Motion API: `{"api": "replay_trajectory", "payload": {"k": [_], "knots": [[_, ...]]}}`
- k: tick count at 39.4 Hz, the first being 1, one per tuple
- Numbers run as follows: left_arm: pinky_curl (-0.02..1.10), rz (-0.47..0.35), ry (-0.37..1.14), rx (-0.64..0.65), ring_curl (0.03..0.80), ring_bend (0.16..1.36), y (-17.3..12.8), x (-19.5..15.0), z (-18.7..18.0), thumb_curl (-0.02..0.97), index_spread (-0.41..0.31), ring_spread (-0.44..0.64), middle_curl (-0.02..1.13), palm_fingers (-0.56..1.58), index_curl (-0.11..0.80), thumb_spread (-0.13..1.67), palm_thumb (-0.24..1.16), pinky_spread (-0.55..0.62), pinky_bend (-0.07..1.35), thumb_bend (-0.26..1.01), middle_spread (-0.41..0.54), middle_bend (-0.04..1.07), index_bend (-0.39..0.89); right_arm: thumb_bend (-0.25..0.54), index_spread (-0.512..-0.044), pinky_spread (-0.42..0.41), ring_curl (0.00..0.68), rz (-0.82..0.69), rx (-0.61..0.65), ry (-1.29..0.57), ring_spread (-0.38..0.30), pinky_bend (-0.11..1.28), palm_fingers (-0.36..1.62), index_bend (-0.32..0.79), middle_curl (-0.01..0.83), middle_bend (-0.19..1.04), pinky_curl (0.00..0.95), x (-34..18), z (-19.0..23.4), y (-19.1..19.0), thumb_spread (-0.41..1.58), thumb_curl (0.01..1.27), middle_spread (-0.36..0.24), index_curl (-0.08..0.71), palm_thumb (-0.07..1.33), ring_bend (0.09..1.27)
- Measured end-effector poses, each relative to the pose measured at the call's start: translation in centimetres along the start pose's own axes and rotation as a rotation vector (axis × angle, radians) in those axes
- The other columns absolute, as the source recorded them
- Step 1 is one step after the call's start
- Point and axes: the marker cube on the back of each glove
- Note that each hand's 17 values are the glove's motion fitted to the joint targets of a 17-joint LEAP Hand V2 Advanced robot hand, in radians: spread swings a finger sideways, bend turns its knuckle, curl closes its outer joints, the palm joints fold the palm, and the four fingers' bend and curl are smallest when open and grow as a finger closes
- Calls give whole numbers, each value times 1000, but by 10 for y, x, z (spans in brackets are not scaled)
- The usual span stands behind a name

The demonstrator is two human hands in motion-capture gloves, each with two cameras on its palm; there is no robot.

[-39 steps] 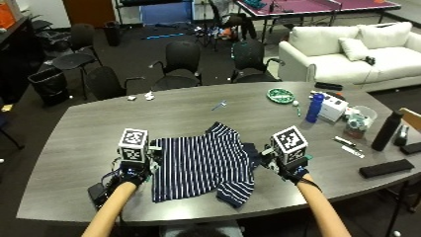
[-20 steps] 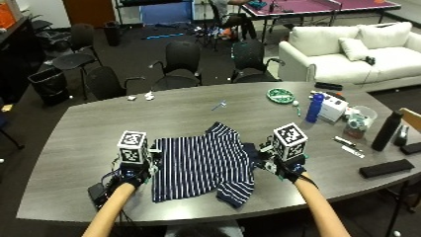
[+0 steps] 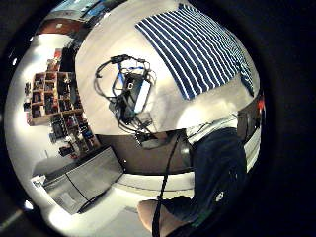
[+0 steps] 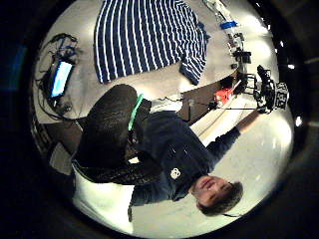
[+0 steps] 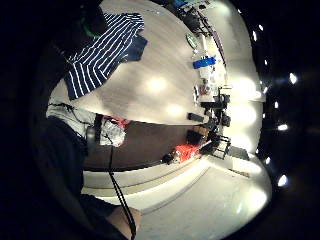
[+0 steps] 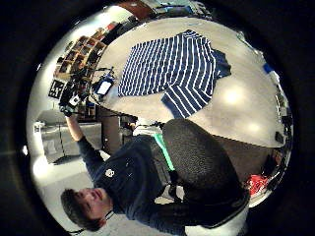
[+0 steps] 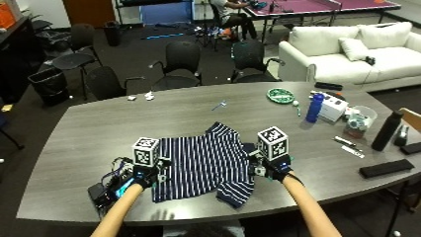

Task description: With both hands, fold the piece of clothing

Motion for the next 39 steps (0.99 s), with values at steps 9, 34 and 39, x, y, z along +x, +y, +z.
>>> {"api": "replay_trajectory", "payload": {"k": [9, 34, 39], "knots": [[269, 45, 15, -211, 219, 561, -73, 1, 101, 279, -88, 429, 243, 81, 282, 1150, 347, 380, 336, 1, 202, 225, 163, 27, -346, 93, 334, -28, -90, -11, -23, 518, 400, 89, 319, 198, 351, -6, 40, -36, 1210, 233, -34, 175, 333, 477], [298, -62, -92, -27, 243, 480, -99, 7, 137, 387, -169, 17, 367, 816, 373, 1173, 661, 15, 260, 67, -84, 370, 245, -2, -344, 86, 350, -53, -282, -39, -36, 547, 392, 90, 356, 198, 360, -26, 148, -100, 1183, 303, -31, 168, 468, 517], [338, -60, -141, 11, 281, 471, -104, 7, 137, 410, -202, -113, 406, 972, 397, 1173, 725, -107, 276, 76, -148, 370, 227, -4, -329, 70, 354, -23, -320, -34, -53, 580, 408, 87, 363, 199, 368, -47, 164, -103, 1157, 323, -40, 163, 519, 519]]}}
